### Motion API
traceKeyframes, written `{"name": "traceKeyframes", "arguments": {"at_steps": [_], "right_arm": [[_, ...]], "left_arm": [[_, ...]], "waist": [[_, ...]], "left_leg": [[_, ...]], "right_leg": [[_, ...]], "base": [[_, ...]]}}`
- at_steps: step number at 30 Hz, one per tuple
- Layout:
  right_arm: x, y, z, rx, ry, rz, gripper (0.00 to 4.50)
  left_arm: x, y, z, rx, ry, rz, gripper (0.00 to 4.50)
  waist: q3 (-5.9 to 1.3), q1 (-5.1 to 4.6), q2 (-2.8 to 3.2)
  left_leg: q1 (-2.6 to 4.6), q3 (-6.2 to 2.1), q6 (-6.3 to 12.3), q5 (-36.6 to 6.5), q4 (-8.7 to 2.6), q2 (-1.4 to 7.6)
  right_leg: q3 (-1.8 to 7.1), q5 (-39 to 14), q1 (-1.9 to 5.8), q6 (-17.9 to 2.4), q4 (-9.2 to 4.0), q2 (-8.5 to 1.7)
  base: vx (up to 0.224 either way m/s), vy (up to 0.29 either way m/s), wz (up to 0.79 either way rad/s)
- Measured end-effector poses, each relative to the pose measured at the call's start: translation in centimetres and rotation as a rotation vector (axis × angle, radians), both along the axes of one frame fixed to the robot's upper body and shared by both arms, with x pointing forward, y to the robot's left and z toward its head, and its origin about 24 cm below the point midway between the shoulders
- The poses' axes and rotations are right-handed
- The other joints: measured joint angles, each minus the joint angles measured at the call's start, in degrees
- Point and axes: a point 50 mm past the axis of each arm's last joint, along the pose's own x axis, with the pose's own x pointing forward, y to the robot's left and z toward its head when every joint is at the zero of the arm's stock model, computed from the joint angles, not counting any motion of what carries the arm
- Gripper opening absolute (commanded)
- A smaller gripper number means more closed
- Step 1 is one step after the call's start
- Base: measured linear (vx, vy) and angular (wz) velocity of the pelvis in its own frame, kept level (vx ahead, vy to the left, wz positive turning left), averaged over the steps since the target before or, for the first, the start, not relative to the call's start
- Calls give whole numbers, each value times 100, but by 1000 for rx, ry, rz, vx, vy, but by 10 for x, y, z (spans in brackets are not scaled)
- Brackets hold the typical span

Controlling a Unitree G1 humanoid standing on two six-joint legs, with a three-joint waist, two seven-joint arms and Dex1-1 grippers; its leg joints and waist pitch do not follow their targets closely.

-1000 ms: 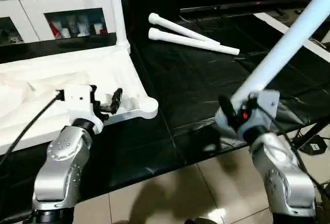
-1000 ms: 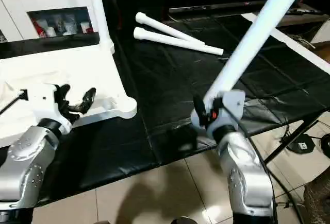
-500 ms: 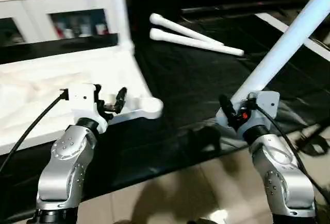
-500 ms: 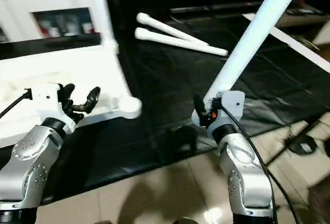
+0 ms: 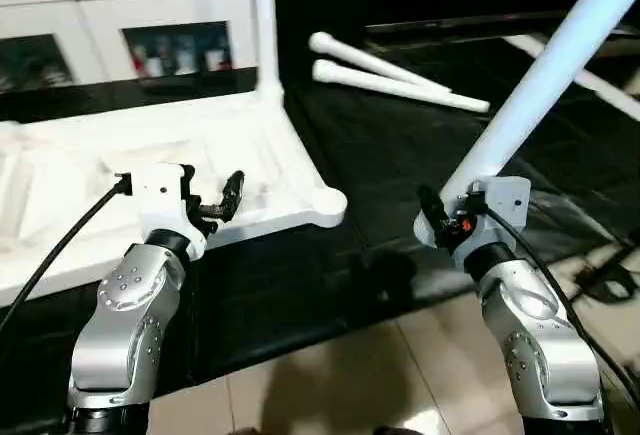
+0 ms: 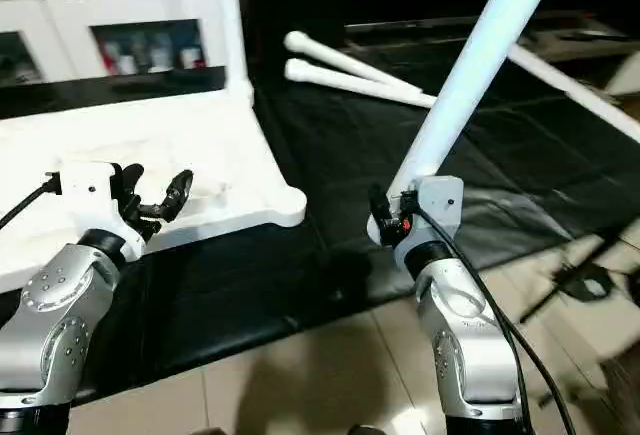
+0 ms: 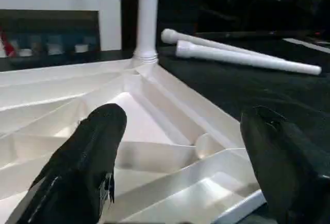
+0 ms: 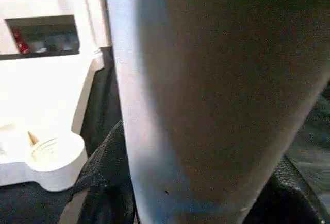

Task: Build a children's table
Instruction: Move to table

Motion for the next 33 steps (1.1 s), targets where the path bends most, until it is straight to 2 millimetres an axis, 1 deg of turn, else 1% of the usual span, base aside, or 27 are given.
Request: {"name": "traceKeyframes", "arguments": {"at_steps": [1,3,7,10,14,15,16,17,18,19,20,21,22,23,24,25,26,27,28,29,30,31,32,33], "right_arm": [[0,0,0,11,2,-1,195],[0,-2,0,15,2,-9,195],[0,-5,0,16,4,-25,195],[0,-5,-3,19,15,-26,195],[0,-4,-4,5,21,-2,195],[0,-3,-4,-5,24,18,195],[-1,-2,-6,-8,33,30,195],[-1,-1,-6,-9,38,40,195],[-1,0,-6,-11,40,52,195],[-1,2,-7,-15,44,66,195],[-2,4,-7,-15,44,81,195],[-2,6,-7,-15,45,92,195],[-2,8,-7,-16,44,101,195],[-2,9,-7,-15,44,107,195],[-3,9,-8,-12,47,106,195],[-4,8,-11,-11,58,102,195],[-2,9,-9,-8,50,104,195],[-2,9,-8,-1,47,105,195],[0,10,-5,7,36,110,195],[-1,10,-5,18,35,107,195],[-1,9,-7,22,43,101,195],[-2,11,-8,29,48,105,195],[-2,12,-8,32,46,108,195],[-1,13,-6,33,41,112,195]], "left_arm": [[0,0,0,-1,-1,-1,401],[1,-1,1,0,-4,-3,401],[1,-1,1,2,-5,-3,401],[2,-1,3,0,-13,-5,401],[3,-1,5,-4,-20,-6,401],[3,-2,6,-5,-21,-7,401],[4,-3,7,-8,-28,-13,401],[5,-3,8,-10,-30,-10,401],[4,-2,8,-11,-29,-9,401],[4,-2,8,-13,-29,-8,401],[4,-2,8,-14,-29,-7,401],[4,-1,8,-14,-30,-6,401],[4,-1,8,-15,-30,-4,401],[4,-1,8,-15,-30,-3,401],[5,-1,9,-13,-34,-6,401],[7,-1,13,-15,-47,-8,401],[6,1,12,-17,-45,4,401],[4,3,8,-18,-31,13,401],[2,5,4,-20,-16,21,401],[3,5,6,-19,-21,21,401],[4,4,9,-18,-34,16,401],[4,4,9,-18,-36,16,401],[4,5,9,-18,-36,20,401],[4,7,10,-16,-36,25,401]], "waist": [[0,-25,0],[0,-45,0],[1,-88,0],[2,-140,-1],[3,-202,0],[11,-205,27],[10,-242,22],[10,-256,23],[11,-252,22],[17,-238,29],[27,-223,38],[41,-205,53],[73,-200,93],[112,-177,136],[145,-104,178],[106,59,43],[126,143,-72],[138,300,-24],[164,397,85],[155,435,207],[151,435,229],[138,393,186],[123,339,170],[111,276,153]], "left_leg": [[-1,-4,-1,0,-1,6],[-5,-16,-6,2,-6,23],[-5,-62,-30,16,-41,41],[-6,-98,-80,46,-60,54],[-7,-112,-94,55,-80,58],[-92,-223,-94,56,-84,16],[-163,-357,-99,59,-86,-12],[-220,-460,-101,60,-86,-45],[-253,-532,-102,60,-86,-68],[-261,-605,-102,60,-89,-83],[-263,-647,-103,59,-89,-83],[-256,-681,-105,58,-91,-84],[-252,-726,-110,55,-92,-80],[-269,-751,-114,55,-115,-79],[-288,-735,-141,70,-191,-131],[-208,-456,-141,71,-261,-61],[-124,-289,-183,17,-142,15],[-61,-278,-205,-167,28,36],[53,-444,-119,-230,247,52],[258,-507,-246,-241,302,80],[309,-413,-289,-266,196,81],[329,-371,-286,-265,70,76],[340,-373,-266,-247,4,75],[348,-375,-250,-237,-5,71]], "right_leg": [[0,-8,-8,24,4,-4],[-9,-20,-19,60,5,-1],[-12,-44,-33,104,5,42],[-23,-44,-37,104,4,70],[-49,-45,-47,104,2,70],[-192,-50,-17,109,-3,16],[-367,-118,-4,158,-11,-51],[-464,-137,-2,152,-17,-74],[-552,-138,10,152,-21,-108],[-668,-138,56,153,-22,-154],[-734,-140,108,156,-23,-167],[-837,-143,175,159,-28,-208],[-967,-176,283,199,-30,-241],[-1033,-298,358,201,0,-223],[-1003,-648,391,95,333,-203],[-640,-863,433,-7,684,-85],[-394,-854,456,111,669,-23],[-276,-836,489,150,700,-4],[-237,-828,574,202,690,49],[-249,-844,612,235,690,76],[-197,-851,628,220,663,102],[-109,-916,626,-8,605,190],[-112,-915,615,-260,602,199],[-151,-884,579,-383,620,196]], "base": [[0,0,0],[0,0,0],[0,0,0],[0,0,0],[0,0,0],[0,0,0],[-51,-25,30],[-20,-37,54],[-20,-37,54],[17,-63,60],[22,-76,65],[22,-76,65],[8,-72,66],[-58,-36,74],[-58,-36,74],[37,-138,83],[161,-212,71],[161,-212,71],[124,-63,26],[77,33,17],[77,33,17],[42,-21,31],[80,-22,13],[80,-22,13]]}}
